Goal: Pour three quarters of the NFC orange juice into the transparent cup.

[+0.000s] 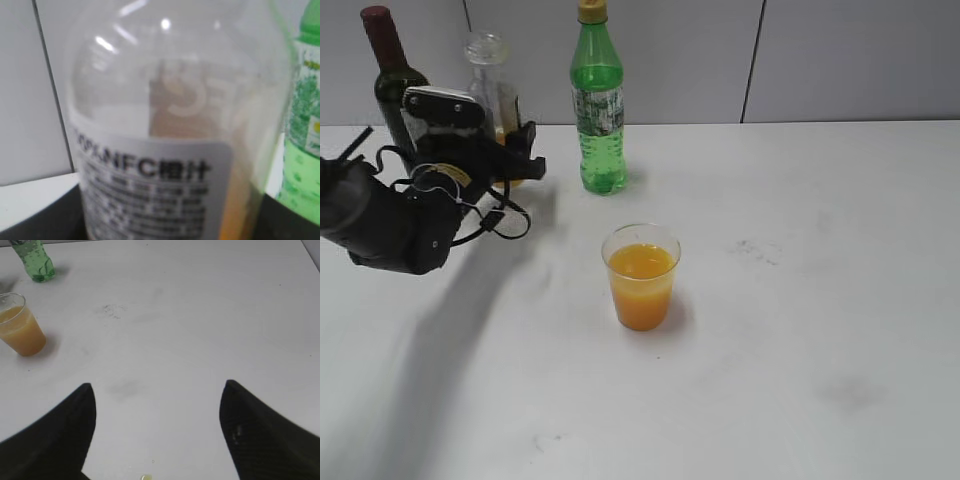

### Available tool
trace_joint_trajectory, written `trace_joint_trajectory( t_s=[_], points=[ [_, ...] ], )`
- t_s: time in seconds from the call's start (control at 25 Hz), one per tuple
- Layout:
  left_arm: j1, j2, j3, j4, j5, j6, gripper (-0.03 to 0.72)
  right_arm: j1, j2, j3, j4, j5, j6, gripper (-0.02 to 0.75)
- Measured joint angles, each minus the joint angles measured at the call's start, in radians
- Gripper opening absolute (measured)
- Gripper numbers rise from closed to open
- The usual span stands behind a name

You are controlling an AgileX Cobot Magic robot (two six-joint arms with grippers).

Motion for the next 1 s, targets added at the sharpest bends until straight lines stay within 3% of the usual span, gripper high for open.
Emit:
trace_joint_trajectory(
  t_s=[0.32, 0.64, 0.84, 1.0],
  points=[
    [0.004, 0.083, -0.04, -0.003, 0.003, -0.117, 0.47, 0.0, 0.0, 0.0, 0.0, 0.0, 0.0, 0.591],
    [0.007, 0.106, -0.042, 0.017, -0.013, -0.131, 0.472, 0.0, 0.0, 0.0, 0.0, 0.0, 0.0, 0.591],
    [0.007, 0.107, -0.043, 0.034, -0.074, -0.133, 0.643, 0.0, 0.0, 0.0, 0.0, 0.0, 0.0, 0.591],
    [0.007, 0.087, -0.043, 0.044, -0.085, -0.133, 0.687, 0.0, 0.0, 0.0, 0.0, 0.0, 0.0, 0.591]
  ],
)
